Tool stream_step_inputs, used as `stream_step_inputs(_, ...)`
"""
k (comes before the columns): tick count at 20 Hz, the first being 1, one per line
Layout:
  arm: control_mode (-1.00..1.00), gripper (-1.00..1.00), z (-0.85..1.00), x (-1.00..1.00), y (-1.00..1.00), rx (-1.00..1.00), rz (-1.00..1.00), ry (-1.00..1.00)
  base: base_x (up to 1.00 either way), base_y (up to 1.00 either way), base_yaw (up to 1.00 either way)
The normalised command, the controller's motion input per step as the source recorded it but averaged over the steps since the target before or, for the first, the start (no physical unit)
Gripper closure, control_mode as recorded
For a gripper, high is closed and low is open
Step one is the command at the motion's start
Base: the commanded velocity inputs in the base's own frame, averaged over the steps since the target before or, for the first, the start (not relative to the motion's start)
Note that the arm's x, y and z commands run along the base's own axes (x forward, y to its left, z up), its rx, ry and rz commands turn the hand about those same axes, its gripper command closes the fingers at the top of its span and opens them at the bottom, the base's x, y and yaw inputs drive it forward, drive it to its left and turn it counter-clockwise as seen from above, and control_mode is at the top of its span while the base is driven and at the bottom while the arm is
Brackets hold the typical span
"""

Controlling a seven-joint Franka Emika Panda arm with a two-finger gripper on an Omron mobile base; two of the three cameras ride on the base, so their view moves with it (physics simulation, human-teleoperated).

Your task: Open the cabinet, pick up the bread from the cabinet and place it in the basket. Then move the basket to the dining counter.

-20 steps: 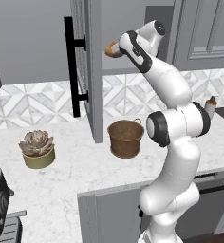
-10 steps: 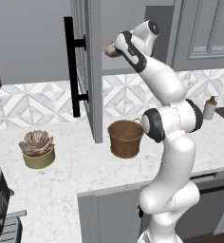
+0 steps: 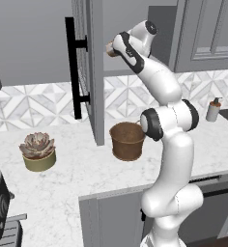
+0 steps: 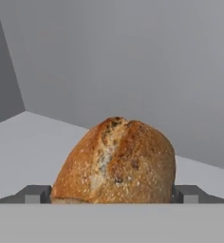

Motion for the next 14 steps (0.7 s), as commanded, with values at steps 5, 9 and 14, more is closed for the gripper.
stream_step_inputs(5,-1.0,-1.0,-0.01,0.15,0.08,0.0,0.02,0.0,0.0,0.0,0.0)
stream_step_inputs(9,-1.0,-1.0,-0.21,0.4,0.06,0.0,0.01,0.0,0.0,0.0,0.0)
stream_step_inputs(14,-1.0,1.0,-0.66,0.41,0.09,0.0,0.03,-0.02,0.0,0.0,0.0)
